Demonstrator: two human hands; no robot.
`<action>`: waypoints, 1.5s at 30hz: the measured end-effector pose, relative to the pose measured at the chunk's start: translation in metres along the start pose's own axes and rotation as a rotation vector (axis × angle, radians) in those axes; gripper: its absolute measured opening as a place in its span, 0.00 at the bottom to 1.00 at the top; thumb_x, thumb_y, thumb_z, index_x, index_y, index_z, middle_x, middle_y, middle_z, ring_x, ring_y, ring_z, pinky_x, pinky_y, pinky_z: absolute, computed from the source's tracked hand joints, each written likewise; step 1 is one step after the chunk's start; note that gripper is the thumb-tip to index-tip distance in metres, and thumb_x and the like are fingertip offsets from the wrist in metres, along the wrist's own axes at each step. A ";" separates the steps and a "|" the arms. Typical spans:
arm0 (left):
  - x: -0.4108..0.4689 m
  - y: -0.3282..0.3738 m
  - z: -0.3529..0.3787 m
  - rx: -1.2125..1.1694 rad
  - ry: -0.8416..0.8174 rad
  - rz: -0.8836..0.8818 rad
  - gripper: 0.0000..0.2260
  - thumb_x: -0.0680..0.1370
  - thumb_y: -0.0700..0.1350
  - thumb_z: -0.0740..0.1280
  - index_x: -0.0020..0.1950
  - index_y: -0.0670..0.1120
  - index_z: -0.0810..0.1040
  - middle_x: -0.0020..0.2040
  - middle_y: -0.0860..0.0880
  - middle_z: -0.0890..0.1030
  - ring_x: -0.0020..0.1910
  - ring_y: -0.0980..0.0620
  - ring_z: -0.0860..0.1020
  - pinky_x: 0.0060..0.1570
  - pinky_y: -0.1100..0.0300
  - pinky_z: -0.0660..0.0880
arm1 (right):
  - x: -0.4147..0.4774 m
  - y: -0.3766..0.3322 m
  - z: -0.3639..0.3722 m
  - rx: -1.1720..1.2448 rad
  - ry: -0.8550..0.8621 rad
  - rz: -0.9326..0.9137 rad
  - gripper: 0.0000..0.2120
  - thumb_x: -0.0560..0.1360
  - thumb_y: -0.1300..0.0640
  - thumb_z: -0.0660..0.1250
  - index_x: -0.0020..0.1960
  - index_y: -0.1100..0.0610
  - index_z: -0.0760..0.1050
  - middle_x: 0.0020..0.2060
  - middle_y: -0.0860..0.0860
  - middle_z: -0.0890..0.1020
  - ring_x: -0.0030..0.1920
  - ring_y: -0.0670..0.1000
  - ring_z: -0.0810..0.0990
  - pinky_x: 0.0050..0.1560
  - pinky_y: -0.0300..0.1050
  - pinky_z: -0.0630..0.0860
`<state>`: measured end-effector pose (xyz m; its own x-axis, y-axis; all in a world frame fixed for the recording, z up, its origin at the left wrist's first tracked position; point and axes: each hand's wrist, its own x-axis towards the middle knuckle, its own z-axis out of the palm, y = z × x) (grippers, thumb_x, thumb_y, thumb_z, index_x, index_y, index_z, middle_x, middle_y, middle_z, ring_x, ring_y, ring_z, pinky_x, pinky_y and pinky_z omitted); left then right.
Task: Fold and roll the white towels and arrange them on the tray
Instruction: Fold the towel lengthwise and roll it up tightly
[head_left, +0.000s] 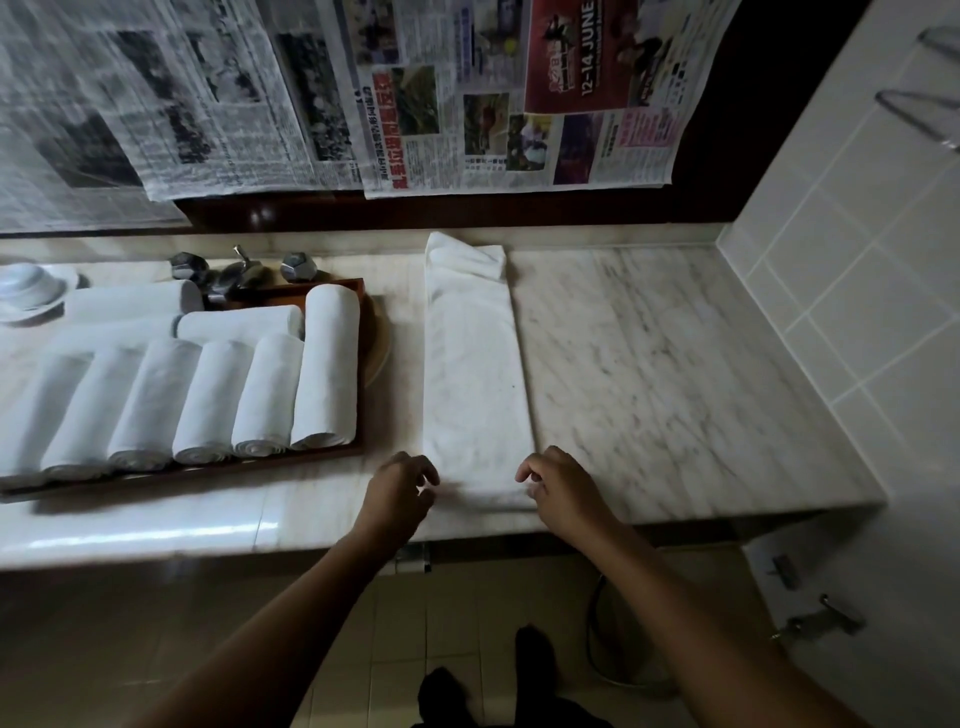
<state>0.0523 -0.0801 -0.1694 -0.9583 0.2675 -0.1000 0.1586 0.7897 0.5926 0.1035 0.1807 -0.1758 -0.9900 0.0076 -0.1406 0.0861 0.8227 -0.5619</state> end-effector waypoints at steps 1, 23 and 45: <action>-0.003 -0.001 0.004 0.049 0.013 0.083 0.09 0.71 0.33 0.72 0.43 0.47 0.83 0.41 0.51 0.76 0.37 0.51 0.76 0.34 0.62 0.68 | -0.002 -0.001 0.002 -0.038 -0.009 -0.032 0.13 0.76 0.68 0.66 0.50 0.51 0.78 0.48 0.47 0.74 0.48 0.46 0.75 0.48 0.43 0.75; -0.021 -0.013 -0.001 -0.093 -0.065 -0.001 0.06 0.75 0.42 0.76 0.49 0.51 0.84 0.44 0.59 0.84 0.43 0.65 0.80 0.45 0.70 0.74 | -0.022 0.013 -0.006 0.086 -0.045 0.001 0.10 0.79 0.60 0.71 0.57 0.47 0.78 0.50 0.38 0.77 0.51 0.40 0.76 0.49 0.29 0.70; -0.018 0.010 0.002 -0.188 0.076 -0.267 0.07 0.77 0.47 0.74 0.54 0.48 0.84 0.47 0.50 0.83 0.48 0.49 0.81 0.44 0.57 0.74 | -0.054 -0.019 0.058 -0.387 0.116 -0.270 0.34 0.73 0.65 0.50 0.79 0.56 0.67 0.78 0.58 0.67 0.78 0.62 0.64 0.76 0.62 0.57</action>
<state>0.0712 -0.0760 -0.1639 -0.9763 0.0169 -0.2158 -0.1406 0.7086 0.6915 0.1621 0.1312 -0.2045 -0.9791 -0.1898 0.0729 -0.2014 0.9550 -0.2179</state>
